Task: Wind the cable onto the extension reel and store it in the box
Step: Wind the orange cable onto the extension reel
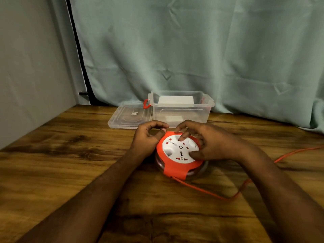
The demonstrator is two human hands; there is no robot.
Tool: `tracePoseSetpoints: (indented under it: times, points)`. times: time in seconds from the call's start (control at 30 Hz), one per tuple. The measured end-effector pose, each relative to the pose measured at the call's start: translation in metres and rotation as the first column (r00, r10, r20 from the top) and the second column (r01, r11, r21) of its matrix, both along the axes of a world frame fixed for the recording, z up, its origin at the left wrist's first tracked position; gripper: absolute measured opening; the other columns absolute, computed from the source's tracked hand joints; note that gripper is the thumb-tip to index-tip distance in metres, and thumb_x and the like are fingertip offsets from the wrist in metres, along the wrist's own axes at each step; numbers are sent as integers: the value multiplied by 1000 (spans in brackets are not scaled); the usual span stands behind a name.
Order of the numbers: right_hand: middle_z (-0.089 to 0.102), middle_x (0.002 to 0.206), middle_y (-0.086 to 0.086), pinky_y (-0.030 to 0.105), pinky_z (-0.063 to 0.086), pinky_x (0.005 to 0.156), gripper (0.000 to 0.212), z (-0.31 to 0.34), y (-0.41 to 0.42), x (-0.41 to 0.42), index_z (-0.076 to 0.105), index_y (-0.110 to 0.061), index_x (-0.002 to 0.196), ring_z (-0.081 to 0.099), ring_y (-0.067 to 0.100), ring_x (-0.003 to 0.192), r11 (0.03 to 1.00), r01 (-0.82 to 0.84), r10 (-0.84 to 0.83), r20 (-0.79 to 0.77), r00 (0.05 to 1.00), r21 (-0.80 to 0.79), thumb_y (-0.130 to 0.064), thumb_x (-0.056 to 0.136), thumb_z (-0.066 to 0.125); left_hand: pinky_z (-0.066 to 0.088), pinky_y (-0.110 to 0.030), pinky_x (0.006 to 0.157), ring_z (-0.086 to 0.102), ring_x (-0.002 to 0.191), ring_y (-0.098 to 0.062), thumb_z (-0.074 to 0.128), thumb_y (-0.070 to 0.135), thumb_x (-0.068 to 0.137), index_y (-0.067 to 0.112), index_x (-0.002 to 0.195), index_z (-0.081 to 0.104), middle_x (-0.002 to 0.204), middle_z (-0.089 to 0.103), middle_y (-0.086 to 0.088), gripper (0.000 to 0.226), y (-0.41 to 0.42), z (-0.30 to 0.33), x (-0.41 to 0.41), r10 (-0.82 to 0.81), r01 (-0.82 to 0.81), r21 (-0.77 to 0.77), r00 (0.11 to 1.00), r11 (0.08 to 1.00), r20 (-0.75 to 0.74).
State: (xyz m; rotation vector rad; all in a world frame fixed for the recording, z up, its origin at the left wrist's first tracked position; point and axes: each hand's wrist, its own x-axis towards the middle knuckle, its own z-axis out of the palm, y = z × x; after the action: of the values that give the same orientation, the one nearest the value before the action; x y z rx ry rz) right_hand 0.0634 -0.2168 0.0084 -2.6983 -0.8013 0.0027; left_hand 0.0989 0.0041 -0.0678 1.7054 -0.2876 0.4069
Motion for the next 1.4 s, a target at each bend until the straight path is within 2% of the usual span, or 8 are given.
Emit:
tracePoseSetpoints:
  times: [0.1, 0.27, 0.47, 0.8, 0.97, 1.13, 1.27, 1.4]
  points:
    - [68, 111, -26, 31, 55, 62, 67, 1, -1, -3, 46, -49, 113, 62, -2, 82, 1000, 4, -5, 22, 1000, 30, -33, 66, 91, 62, -29, 76, 72, 96, -15, 65, 5, 93, 9, 105, 75, 107, 74, -3, 16, -1, 0, -1, 2, -2, 7, 1000, 1000, 18]
    - [73, 90, -21, 32, 52, 62, 58, -1, 1, -6, 46, -43, 86, 63, 0, 79, 996, 27, -30, 36, 999, 80, -53, 56, 94, 61, -26, 78, 72, 96, -13, 66, 4, 92, 8, 105, 75, 107, 74, -4, 16, -2, 0, -1, -6, 6, 7, 999, 1000, 38]
    - [63, 67, -9, 26, 34, 53, 57, -5, 10, -11, 55, -21, 76, 56, 7, 64, 998, 63, -58, 200, 978, -17, -67, 58, 85, 59, -24, 75, 72, 93, -13, 66, 2, 92, 7, 102, 75, 103, 75, -3, 15, -1, -1, 1, 16, -15, -12, 999, 1000, 42]
    - [42, 55, -9, 29, 33, 67, 63, -29, 35, -10, 43, -22, 51, 44, 9, 61, 974, 211, -227, 301, 926, 86, -74, 67, 75, 59, -24, 73, 73, 88, -13, 64, -1, 92, 4, 100, 75, 99, 75, -5, 15, -1, -1, 2, 17, -17, -28, 1000, 999, 17]
    - [56, 69, -14, 33, 51, 75, 58, -37, 40, -6, 52, -23, 54, 63, 13, 87, 972, 213, -233, 298, 926, 99, -76, 70, 70, 62, -31, 75, 73, 93, -18, 64, 3, 93, 6, 104, 75, 104, 75, -5, 16, 2, -2, 2, 21, -21, -21, 1000, 1000, 8]
    - [65, 80, -18, 28, 49, 68, 25, -29, 27, 0, 68, -31, 90, 59, 1, 76, 987, 55, -99, 294, 951, 153, -51, 76, 74, 62, -30, 73, 73, 92, -19, 63, 4, 94, 8, 104, 75, 103, 74, -4, 16, 3, -1, 2, 48, -48, -19, 999, 999, -2]
    - [58, 112, -12, 34, 53, 85, 41, -22, 14, 2, 62, -44, 120, 58, 9, 102, 998, -47, 40, 133, 990, 48, -44, 80, 68, 62, -40, 80, 73, 93, -21, 64, 7, 93, 11, 102, 76, 101, 75, -2, 15, 2, -3, 3, 50, -50, -4, 998, 999, -35]
    - [57, 115, -10, 39, 55, 88, 50, -23, 14, 2, 53, -56, 129, 58, 10, 108, 995, -92, 89, 98, 991, 30, -47, 80, 60, 61, -41, 85, 72, 94, -20, 65, 6, 92, 13, 97, 77, 98, 75, -3, 15, 2, -3, 3, 43, -43, 2, 998, 999, -36]
